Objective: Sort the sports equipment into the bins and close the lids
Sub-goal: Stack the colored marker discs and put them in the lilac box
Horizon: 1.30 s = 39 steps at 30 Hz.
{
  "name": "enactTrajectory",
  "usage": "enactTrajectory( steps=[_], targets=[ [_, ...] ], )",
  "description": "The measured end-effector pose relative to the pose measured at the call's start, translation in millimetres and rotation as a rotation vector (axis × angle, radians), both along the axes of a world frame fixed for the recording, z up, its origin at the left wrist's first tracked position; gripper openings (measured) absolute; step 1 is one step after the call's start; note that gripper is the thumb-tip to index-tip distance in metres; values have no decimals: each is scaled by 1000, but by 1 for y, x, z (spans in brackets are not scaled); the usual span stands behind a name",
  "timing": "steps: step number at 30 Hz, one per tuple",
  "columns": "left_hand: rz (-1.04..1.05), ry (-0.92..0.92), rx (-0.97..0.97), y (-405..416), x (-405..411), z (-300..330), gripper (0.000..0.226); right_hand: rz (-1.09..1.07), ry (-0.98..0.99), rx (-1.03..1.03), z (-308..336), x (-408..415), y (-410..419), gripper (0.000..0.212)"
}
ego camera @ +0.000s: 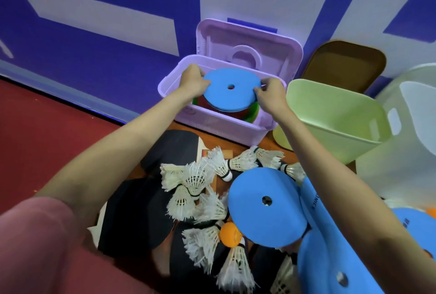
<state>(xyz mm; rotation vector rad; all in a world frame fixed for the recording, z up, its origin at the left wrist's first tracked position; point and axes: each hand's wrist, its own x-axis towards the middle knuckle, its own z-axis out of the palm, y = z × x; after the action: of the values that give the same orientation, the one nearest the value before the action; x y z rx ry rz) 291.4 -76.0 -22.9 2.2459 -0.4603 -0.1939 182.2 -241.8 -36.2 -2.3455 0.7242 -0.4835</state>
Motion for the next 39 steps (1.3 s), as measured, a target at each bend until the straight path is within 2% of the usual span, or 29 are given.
enactTrajectory(
  steps=[2, 4, 6, 8, 14, 18, 20, 23, 26, 28, 32, 36, 39],
  targets=[
    [21, -31, 67, -4, 8, -8, 33, 7, 87, -52, -4, 4, 0, 20],
    [16, -21, 103, -5, 12, -16, 8, 23, 161, -150, -6, 4, 1, 19],
    [-10, -25, 136, -6, 13, -21, 35, 30, 160, -236, -7, 1, 1, 27],
    [-42, -106, 141, -4, 5, -22, 41, 59, 119, -238, -3, -4, 3, 36],
    [-71, -288, -105, 7, -48, -10, 25, 159, 24, -227, 15, -56, 24, 37],
    [-99, -350, -270, 23, -98, -3, 17, 186, -20, -231, 23, -110, 43, 32],
    [-137, -343, -278, 32, -122, -4, 16, 185, -3, -215, 25, -138, 51, 28],
    [-207, -285, -177, 47, -154, -11, 14, 214, 102, -218, 23, -178, 61, 23],
    [-304, -195, 13, 58, -179, -25, 17, 198, 215, -195, 13, -212, 64, 29],
    [-352, -156, 147, 61, -193, -34, 25, 173, 259, -199, 4, -231, 65, 33],
    [-411, -194, 356, 64, -213, -45, 42, 114, 251, -184, -12, -262, 73, 36],
    [-433, -148, 388, 63, -229, -47, 41, -48, 232, -177, -25, -294, 81, 38],
    [-364, -131, 299, 63, -236, -43, 55, -171, 184, -150, -30, -316, 84, 39]
  ],
)
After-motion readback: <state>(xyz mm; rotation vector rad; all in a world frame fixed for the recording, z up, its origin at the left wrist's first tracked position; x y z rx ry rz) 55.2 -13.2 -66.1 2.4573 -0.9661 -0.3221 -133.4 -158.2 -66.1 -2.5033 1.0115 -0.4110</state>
